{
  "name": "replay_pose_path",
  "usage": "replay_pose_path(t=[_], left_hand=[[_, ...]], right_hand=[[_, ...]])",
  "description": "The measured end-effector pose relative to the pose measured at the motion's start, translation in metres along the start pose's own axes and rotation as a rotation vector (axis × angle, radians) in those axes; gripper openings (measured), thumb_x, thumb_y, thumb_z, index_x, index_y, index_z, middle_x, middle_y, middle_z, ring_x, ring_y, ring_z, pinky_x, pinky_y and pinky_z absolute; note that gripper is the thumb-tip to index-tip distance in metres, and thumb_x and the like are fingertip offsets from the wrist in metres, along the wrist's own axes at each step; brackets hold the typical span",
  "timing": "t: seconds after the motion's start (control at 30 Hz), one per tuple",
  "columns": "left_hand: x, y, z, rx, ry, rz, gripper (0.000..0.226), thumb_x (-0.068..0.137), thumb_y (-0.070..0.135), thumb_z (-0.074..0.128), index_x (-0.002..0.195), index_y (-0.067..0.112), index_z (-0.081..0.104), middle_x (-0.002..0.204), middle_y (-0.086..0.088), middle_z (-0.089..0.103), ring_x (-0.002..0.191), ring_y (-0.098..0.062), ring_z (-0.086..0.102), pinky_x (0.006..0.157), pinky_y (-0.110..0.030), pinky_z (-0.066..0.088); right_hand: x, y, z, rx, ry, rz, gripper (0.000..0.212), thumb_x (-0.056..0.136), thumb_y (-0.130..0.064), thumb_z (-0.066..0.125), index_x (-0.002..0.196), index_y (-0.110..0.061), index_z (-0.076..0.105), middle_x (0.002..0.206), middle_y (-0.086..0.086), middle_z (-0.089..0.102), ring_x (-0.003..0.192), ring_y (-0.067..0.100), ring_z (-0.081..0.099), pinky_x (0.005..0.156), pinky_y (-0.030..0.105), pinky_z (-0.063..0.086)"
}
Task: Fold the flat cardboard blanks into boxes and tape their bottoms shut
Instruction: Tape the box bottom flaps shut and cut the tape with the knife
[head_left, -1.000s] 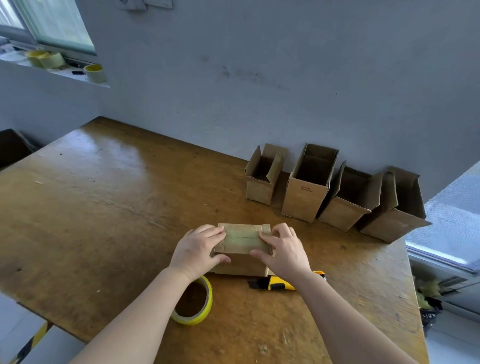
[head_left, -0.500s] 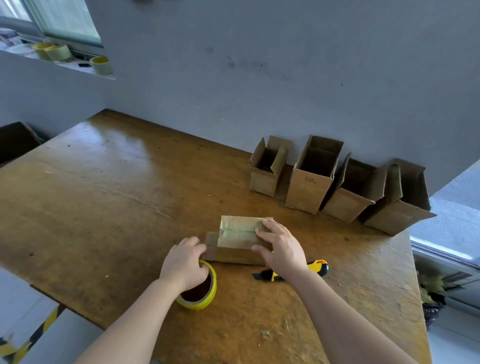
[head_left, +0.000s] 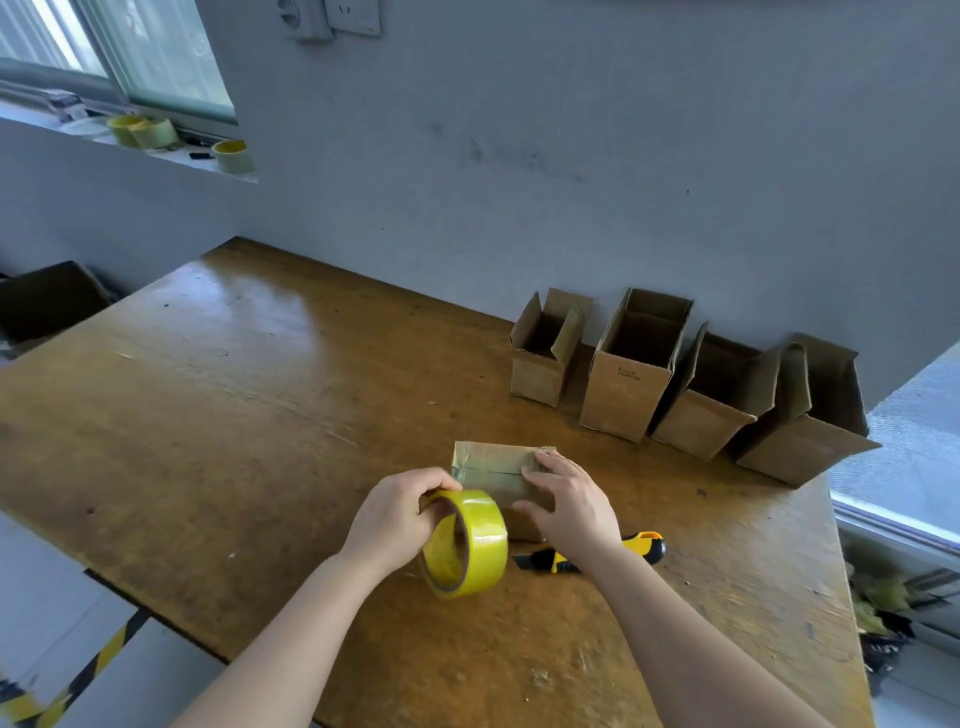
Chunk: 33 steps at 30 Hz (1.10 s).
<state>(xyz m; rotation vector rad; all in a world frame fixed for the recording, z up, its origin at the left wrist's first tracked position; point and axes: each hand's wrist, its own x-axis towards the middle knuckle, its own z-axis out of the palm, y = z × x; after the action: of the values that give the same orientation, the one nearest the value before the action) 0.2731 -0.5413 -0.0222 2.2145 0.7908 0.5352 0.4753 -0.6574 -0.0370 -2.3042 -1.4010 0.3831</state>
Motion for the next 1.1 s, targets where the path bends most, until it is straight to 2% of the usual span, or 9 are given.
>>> replay_pose_path(t=[0.17,0.3,0.43,0.53,0.57,0.63,0.7,0.9,1.1], left_hand=[[0.024,0.023,0.003,-0.333,0.047,-0.069,0.017,0.077,0.027,0.063,0.090,0.036,0.068,0.096,0.015,0.071,0.090,-0.006,0.066,0.074,-0.021,0.053],[0.041,0.021,0.015,-0.315,0.026,-0.142,0.019,0.086,0.011,0.063,0.099,0.024,0.067,0.111,0.007,0.069,0.102,-0.010,0.063,0.084,-0.032,0.053],[0.049,0.019,0.027,-0.301,0.039,-0.257,0.016,0.089,0.009,0.058,0.091,0.024,0.062,0.099,0.004,0.069,0.093,-0.013,0.063,0.074,-0.030,0.051],[0.053,0.017,0.033,-0.237,0.080,-0.310,0.014,0.089,0.014,0.056,0.081,0.025,0.057,0.083,0.003,0.066,0.082,-0.016,0.061,0.063,-0.029,0.044],[0.053,0.017,0.035,-0.230,0.093,-0.321,0.014,0.090,0.017,0.055,0.079,0.025,0.055,0.081,0.004,0.066,0.080,-0.015,0.061,0.061,-0.029,0.044],[0.053,0.017,0.038,-0.247,0.115,-0.333,0.015,0.091,0.021,0.055,0.077,0.025,0.055,0.077,0.004,0.065,0.075,-0.014,0.060,0.060,-0.028,0.043],[0.053,0.016,0.039,-0.281,0.134,-0.328,0.018,0.091,0.022,0.055,0.073,0.024,0.054,0.072,0.005,0.063,0.068,-0.011,0.057,0.058,-0.028,0.041],[0.051,0.010,0.037,-0.404,0.082,-0.305,0.009,0.092,0.020,0.059,0.090,0.026,0.065,0.084,0.007,0.068,0.081,-0.012,0.064,0.066,-0.030,0.055],[0.053,0.015,0.035,-0.580,-0.007,-0.466,0.029,0.095,0.018,0.043,0.110,0.025,0.067,0.099,0.002,0.068,0.091,-0.015,0.063,0.074,-0.028,0.056]], right_hand=[[0.001,-0.003,-0.005,0.006,-0.010,-0.002,0.045,0.085,-0.038,0.069,0.129,-0.027,0.062,0.149,-0.008,0.042,0.141,0.012,0.028,0.112,0.026,0.026],[0.000,-0.004,-0.009,-0.006,-0.040,-0.047,0.042,0.083,-0.027,0.071,0.124,-0.033,0.065,0.146,-0.010,0.045,0.137,0.014,0.034,0.109,0.031,0.036],[0.003,-0.003,-0.013,0.079,-0.065,-0.023,0.037,0.082,-0.016,0.066,0.117,-0.028,0.070,0.140,-0.010,0.052,0.131,0.014,0.043,0.103,0.034,0.043],[0.006,-0.011,-0.024,0.364,0.015,0.153,0.024,0.093,-0.031,0.056,0.103,-0.021,0.075,0.108,-0.001,0.071,0.104,0.020,0.062,0.083,0.035,0.052],[0.008,-0.018,-0.030,0.492,0.030,0.223,0.036,0.094,-0.046,0.051,0.094,-0.021,0.076,0.093,-0.002,0.073,0.091,0.018,0.064,0.074,0.033,0.052],[0.010,-0.028,-0.038,0.690,-0.005,0.251,0.059,0.084,-0.071,0.047,0.070,-0.018,0.070,0.069,-0.008,0.064,0.068,0.010,0.056,0.061,0.026,0.044],[0.013,-0.038,-0.043,0.747,-0.086,0.152,0.052,0.078,-0.070,0.058,0.060,-0.021,0.058,0.058,-0.011,0.048,0.058,0.006,0.044,0.057,0.020,0.035],[0.021,-0.047,-0.051,0.843,-0.218,0.176,0.033,0.090,-0.038,0.065,0.096,-0.005,0.061,0.085,0.011,0.065,0.075,0.021,0.061,0.069,0.040,0.053],[0.032,-0.042,-0.063,0.654,-0.120,0.061,0.012,0.087,-0.027,0.066,0.093,-0.017,0.064,0.092,0.006,0.065,0.086,0.021,0.063,0.069,0.029,0.053]])
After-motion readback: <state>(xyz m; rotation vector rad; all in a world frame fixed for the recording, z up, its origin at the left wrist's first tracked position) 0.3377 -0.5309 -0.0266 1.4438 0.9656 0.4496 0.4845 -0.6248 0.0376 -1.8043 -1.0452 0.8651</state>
